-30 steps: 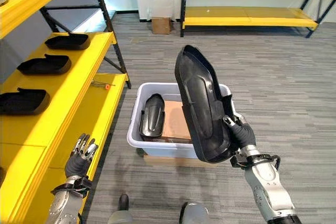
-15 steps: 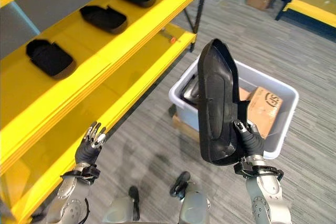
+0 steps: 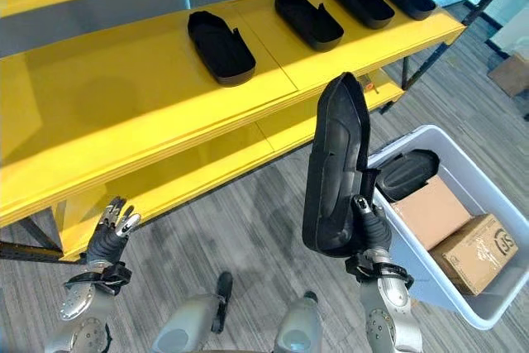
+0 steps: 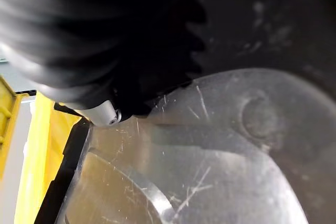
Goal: Move parts from the plastic box to the shelf.
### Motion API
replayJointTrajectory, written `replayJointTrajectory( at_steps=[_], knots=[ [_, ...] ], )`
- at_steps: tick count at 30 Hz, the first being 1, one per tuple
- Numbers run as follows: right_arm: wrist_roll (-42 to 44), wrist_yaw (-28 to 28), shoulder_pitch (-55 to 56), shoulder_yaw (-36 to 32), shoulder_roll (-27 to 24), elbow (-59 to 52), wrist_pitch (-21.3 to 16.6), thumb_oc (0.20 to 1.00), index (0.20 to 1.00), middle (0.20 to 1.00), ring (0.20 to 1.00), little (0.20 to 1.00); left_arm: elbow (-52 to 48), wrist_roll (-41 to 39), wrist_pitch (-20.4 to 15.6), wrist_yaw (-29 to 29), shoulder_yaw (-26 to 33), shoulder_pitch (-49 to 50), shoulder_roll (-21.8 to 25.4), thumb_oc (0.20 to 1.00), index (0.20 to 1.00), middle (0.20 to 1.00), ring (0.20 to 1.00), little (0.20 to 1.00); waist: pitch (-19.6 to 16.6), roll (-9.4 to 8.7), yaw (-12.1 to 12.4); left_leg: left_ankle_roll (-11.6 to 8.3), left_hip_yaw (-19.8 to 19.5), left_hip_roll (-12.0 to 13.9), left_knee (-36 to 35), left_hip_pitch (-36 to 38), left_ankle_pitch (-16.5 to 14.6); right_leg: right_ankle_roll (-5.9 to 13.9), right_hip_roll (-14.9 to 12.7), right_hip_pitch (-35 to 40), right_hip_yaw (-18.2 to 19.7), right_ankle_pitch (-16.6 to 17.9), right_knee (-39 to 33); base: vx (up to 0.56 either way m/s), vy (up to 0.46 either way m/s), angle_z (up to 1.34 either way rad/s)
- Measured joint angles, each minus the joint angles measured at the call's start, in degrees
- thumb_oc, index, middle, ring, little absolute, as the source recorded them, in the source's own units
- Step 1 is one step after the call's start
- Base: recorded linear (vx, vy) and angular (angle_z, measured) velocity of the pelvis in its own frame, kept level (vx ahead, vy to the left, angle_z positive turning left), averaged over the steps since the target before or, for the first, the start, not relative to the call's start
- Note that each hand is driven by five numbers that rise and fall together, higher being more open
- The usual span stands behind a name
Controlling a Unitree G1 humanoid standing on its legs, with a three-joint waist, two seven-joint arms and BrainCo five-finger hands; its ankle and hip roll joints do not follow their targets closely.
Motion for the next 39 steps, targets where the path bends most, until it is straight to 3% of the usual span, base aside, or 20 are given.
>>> replayJointTrajectory(
  at_steps=[3, 5, 8, 11, 12, 13, 15, 24, 25, 26, 27, 28, 29, 30, 32, 33, 34, 35, 37, 39],
  knots=[
    [0.1, 0.4, 3.7, 0.2, -0.3, 0.6, 0.1, 0.2, 0.2, 0.2, 0.2, 0.2, 0.0, 1.0, -0.2, -0.2, -0.3, -0.7, -0.8, 1.0, 1.0, 1.0, 1.0, 1.0, -1.6, -2.45, -1.1, 0.27, 1.0, -1.5, -2.7, 3.4, -0.5, -2.89, 5.8, -5.4, -12.1, -0.6, -2.9, 0.15, 0.038, -0.02],
    [0.2, 0.5, 4.9, 0.2, -1.2, 0.6, 0.1, 0.2, 0.2, 0.2, 0.2, 0.2, 0.0, 1.1, -0.1, -0.4, -1.9, -1.5, -2.5, 1.0, 1.0, 1.0, 1.0, 1.0, -1.6, -2.47, -2.6, 0.22, -0.4, -2.5, -2.5, 4.2, -1.1, -3.43, 7.6, -7.5, -14.5, 2.0, -8.0, 0.13, 0.04, 0.32],
    [0.4, 0.5, 5.3, 0.5, -1.4, 0.6, 0.1, 0.2, 0.2, 0.2, 0.2, 0.2, 0.6, 1.2, -0.1, -0.4, -4.3, -2.2, -5.0, 1.0, 1.0, 1.0, 1.0, 1.0, -2.0, -1.54, -3.8, 0.04, -3.6, -4.9, -3.6, 6.9, -1.2, -5.04, 7.0, -6.4, -12.3, 4.8, -13.0, 0.09, -0.039, 0.79],
    [0.4, 0.8, 3.7, 0.8, -4.1, 1.2, 0.1, 0.2, 0.2, 0.2, 0.2, 0.2, 0.1, 1.7, -0.2, -0.3, -4.5, -0.7, -6.3, 1.0, 1.0, 1.0, 1.0, 1.0, -3.3, 1.34, -2.3, -0.68, -4.9, -4.9, -6.2, 10.1, -1.6, -7.25, 5.7, -0.8, -14.6, 6.5, -13.4, 0.1, -0.069, 0.26],
    [0.4, 0.6, 2.5, 0.9, -5.1, 2.2, 0.1, 0.2, 0.2, 0.2, 0.2, 0.2, -0.2, 1.7, -0.3, -0.2, -4.6, -0.2, -6.3, 1.0, 1.0, 1.0, 1.0, 1.0, -3.5, 1.87, -1.2, -1.7, -4.7, -5.1, -5.7, 10.0, -2.1, -12.13, 5.8, 1.1, -14.7, 9.7, -15.6, 0.18, -0.131, 0.2],
    [0.4, 0.5, 0.8, 0.8, -6.1, 2.7, 0.1, 0.2, 0.2, 0.2, 0.2, 0.2, -0.2, 1.7, -0.3, -0.2, -4.5, 0.1, -6.3, 1.0, 1.0, 1.0, 1.0, 1.0, -3.6, 2.67, -1.3, -3.68, -5.1, -4.8, -3.6, 9.2, -3.2, -12.99, 5.7, 2.5, -16.0, 9.6, -17.0, 0.17, -0.129, 0.26],
    [0.4, 0.3, 0.8, 0.7, -6.1, 2.8, 0.0, 0.2, 0.2, 0.2, 0.2, 0.2, -0.3, 1.7, -0.3, -0.2, -4.8, -0.6, -6.3, 1.0, 1.0, 1.0, 1.0, 1.0, -3.9, 2.34, -1.5, -5.38, -6.3, -3.7, -2.9, 9.7, -4.3, -14.03, 6.3, 4.8, -17.7, 8.7, -18.2, 0.14, -0.12, 0.51],
    [0.4, -0.2, 0.2, 0.6, -6.0, 2.9, 0.0, 0.2, 0.2, 0.2, 0.2, 0.2, -0.4, 1.6, -0.3, 0.1, -4.9, -0.3, -6.5, 1.0, 1.0, 1.0, 1.0, 1.0, -3.9, 1.76, -1.0, -5.71, -9.3, -1.4, -4.9, 9.9, -4.6, -13.19, 7.5, 6.1, -21.3, 7.4, -20.0, 0.06, -0.058, 0.29],
    [0.4, -0.4, 0.6, 0.6, -6.0, 2.9, 0.0, 0.2, 0.2, 0.2, 0.2, 0.2, -0.4, 1.5, -0.2, 0.1, -5.1, -1.4, -6.5, 1.0, 1.0, 1.0, 1.0, 1.0, -3.7, 1.36, -1.5, -6.77, -9.3, -2.1, -1.4, 7.7, -5.3, -13.2, 6.7, 5.9, -22.8, 7.4, -20.1, -0.03, 0.067, 0.86],
    [0.4, -0.6, 0.6, 0.3, -6.2, 3.0, -0.1, 0.2, 0.2, 0.2, 0.2, 0.2, -0.4, 1.2, -0.3, 0.0, -5.1, -1.9, -6.3, 1.0, 1.0, 1.0, 1.0, 1.0, -3.1, 0.51, -1.7, -9.24, -5.2, -2.7, 4.5, 3.9, -6.8, -15.88, 4.7, 5.8, -24.7, 7.4, -20.6, -0.03, 0.064, 1.11],
    [0.4, -0.9, 0.4, 0.0, -5.9, 3.0, -0.1, 0.2, 0.2, 0.2, 0.2, 0.2, -0.4, 0.9, -0.3, 0.0, -4.8, -3.0, -5.7, 1.0, 1.0, 1.0, 1.0, 1.0, -2.5, -0.34, -2.1, -9.21, 1.2, 0.2, 9.6, -0.4, -8.3, -16.24, 3.6, 5.7, -26.1, 7.3, -21.1, 0.05, 0.215, 0.88],
    [0.3, -1.0, 0.1, 0.1, -5.4, 3.0, -0.1, 0.2, 0.2, 0.2, 0.2, 0.2, -0.6, 0.9, -0.5, 0.1, -3.4, -3.5, -5.3, 1.0, 1.0, 1.0, 1.0, 1.0, -2.0, -1.82, -0.9, -9.45, 5.2, 9.6, 8.5, -2.1, -8.1, -16.68, 3.3, 3.6, -26.2, 7.0, -19.4, 0.05, 0.147, 0.58],
    [0.2, -1.0, -0.8, -0.4, -5.0, 3.1, -0.2, 0.2, 0.2, 0.2, 0.2, 0.2, 0.4, 0.9, -0.5, 0.2, -3.0, -3.7, -5.4, 1.0, 1.0, 1.0, 1.0, 1.0, -1.8, -0.99, -1.5, -10.89, 4.4, 15.5, 7.6, -3.9, -7.3, -14.23, 2.9, 3.3, -27.1, 6.9, -18.9, 0.08, 0.312, 0.47],
    [0.3, -1.6, -1.7, -1.7, -4.6, 4.0, -0.7, 0.2, 0.2, 0.2, 0.2, 0.2, 1.9, 0.9, -0.3, 0.4, -2.6, -5.5, -6.4, 1.0, 1.0, 1.0, 1.0, 1.0, -1.1, -0.58, -2.0, -12.06, 6.3, 25.1, 2.0, -4.3, -5.2, -14.48, 1.6, 1.1, -27.9, 5.6, -15.0, 0.11, 0.331, 0.51],
    [0.3, -2.9, -1.5, -3.4, -5.3, 5.3, -1.2, 0.2, 0.2, 0.2, 0.2, 0.2, 2.5, 1.0, -0.2, 0.4, -4.3, -6.8, -7.3, 1.0, 1.0, 1.0, 1.0, 1.0, -0.5, 2.85, -3.4, -16.08, 6.6, 29.3, -0.9, -4.6, -2.0, -9.31, -1.3, -0.4, -27.9, 4.3, -11.6, 0.14, 0.424, 0.41],
    [0.3, -3.2, -0.8, -3.2, -6.4, 5.4, -1.2, 0.2, 0.2, 0.2, 0.2, 0.2, 2.4, 1.0, -0.3, 0.9, -4.6, -6.8, -7.8, 1.0, 1.0, 1.0, 1.0, 1.0, -0.9, 4.62, -3.8, -15.36, 8.3, 28.6, -0.8, -4.3, -2.0, -9.26, -1.9, -0.2, -28.2, 4.3, -12.0, 0.1, 0.293, -0.07],
    [0.3, -3.3, 0.8, -3.1, -7.6, 4.6, -1.2, 0.2, 0.2, 0.2, 0.2, 0.2, 1.8, 1.0, -0.3, 0.9, -4.5, -5.5, -8.5, 1.0, 1.0, 1.0, 1.0, 1.0, -2.2, 7.7, -3.3, -13.27, 8.0, 24.7, 1.1, -2.7, -3.2, -6.02, -2.9, -0.4, -26.7, 6.5, -13.5, 0.12, 0.275, -0.39],
    [0.2, -3.1, 1.6, -2.0, -7.4, 4.4, -1.0, 0.2, 0.2, 0.2, 0.2, 0.2, 1.2, 1.0, -0.3, 0.8, -3.9, -4.7, -8.4, 1.0, 1.0, 1.0, 1.0, 1.0, -2.9, 8.39, -2.6, -17.47, 6.8, 23.0, -0.2, -2.7, -1.3, -5.48, -3.4, -1.9, -24.2, 6.1, -11.0, 0.16, 0.303, 0.0],
    [-0.1, -2.6, 4.1, -0.4, -4.6, 4.0, -1.0, 0.2, 0.2, 0.2, 0.2, 0.2, -1.2, 1.0, -0.7, 0.8, -2.2, -2.7, -4.3, 1.0, 1.0, 1.0, 1.0, 1.0, -4.1, 3.87, -2.1, -15.03, 7.5, 18.3, -2.1, -2.4, 0.6, -2.91, -6.9, 1.0, -22.5, 2.1, -9.5, 0.15, 0.329, 0.52],
    [0.0, -2.7, 3.2, -0.3, -2.7, 4.0, -1.0, 0.2, 0.2, 0.2, 0.2, 0.2, -1.2, 1.0, -0.7, 0.8, -2.5, -1.1, -2.9, 1.0, 1.0, 1.0, 1.0, 1.0, -4.2, 2.81, -0.3, -14.62, 7.6, 16.6, -0.6, -2.6, 0.5, -2.75, -8.5, 3.4, -22.8, 3.7, -12.7, 0.04, 0.133, 0.23]
  ],
)
